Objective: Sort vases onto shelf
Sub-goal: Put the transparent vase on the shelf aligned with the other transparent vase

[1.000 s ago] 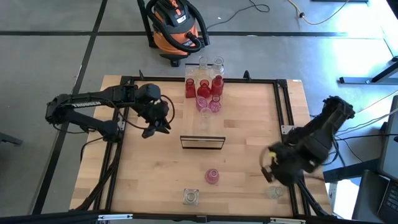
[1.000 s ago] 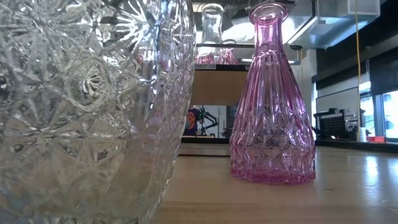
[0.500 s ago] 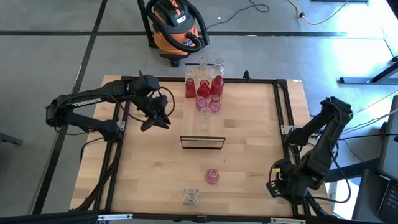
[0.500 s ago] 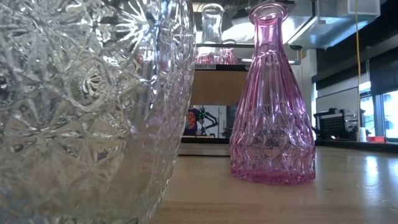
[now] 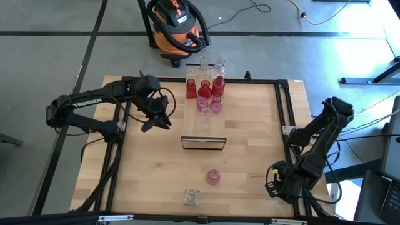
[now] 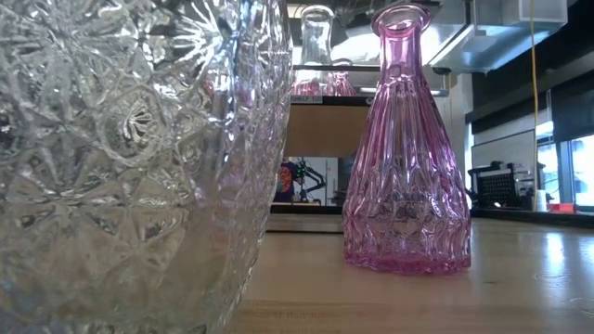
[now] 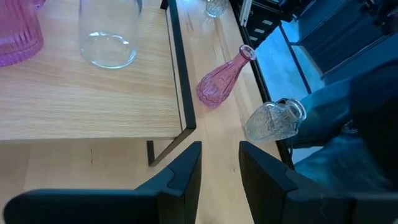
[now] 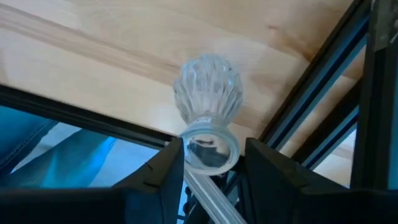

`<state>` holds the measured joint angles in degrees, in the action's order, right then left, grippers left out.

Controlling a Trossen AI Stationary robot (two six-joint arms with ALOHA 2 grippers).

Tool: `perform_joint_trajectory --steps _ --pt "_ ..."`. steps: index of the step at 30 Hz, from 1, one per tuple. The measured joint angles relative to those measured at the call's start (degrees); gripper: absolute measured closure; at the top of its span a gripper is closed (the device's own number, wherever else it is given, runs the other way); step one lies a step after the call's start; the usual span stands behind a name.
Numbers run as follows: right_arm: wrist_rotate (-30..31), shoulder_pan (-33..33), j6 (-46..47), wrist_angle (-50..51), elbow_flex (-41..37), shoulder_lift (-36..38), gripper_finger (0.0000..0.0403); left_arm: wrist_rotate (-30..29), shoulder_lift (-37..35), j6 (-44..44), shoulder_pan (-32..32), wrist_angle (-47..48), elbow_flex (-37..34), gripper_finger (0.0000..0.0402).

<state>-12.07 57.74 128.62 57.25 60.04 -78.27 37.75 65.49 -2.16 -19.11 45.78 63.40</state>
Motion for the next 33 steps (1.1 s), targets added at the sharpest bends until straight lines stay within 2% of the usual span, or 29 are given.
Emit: perform_joint_trajectory --steps 10,24,29,33 --pt "0.17 0.00 -0.46 -0.23 -0.64 0.14 0.0264 -0.70 0.00 1.16 0.00 0.02 -0.01 0.0301" --pt "0.96 0.15 -1.77 2.09 -0.92 2.61 0.0251 -0.69 0.00 1.93 0.00 0.00 -0.01 0.0301" --pt "1.94 2.96 -1.11 1.98 -0.92 3.88 0.0252 -0.67 0.00 2.02 0.00 0.01 0.00 0.0301" --pt "-0.08 4.61 0.28 1.69 -0.90 3.88 0.0253 -0.62 0.00 2.16 0.00 0.00 -0.01 0.0301"
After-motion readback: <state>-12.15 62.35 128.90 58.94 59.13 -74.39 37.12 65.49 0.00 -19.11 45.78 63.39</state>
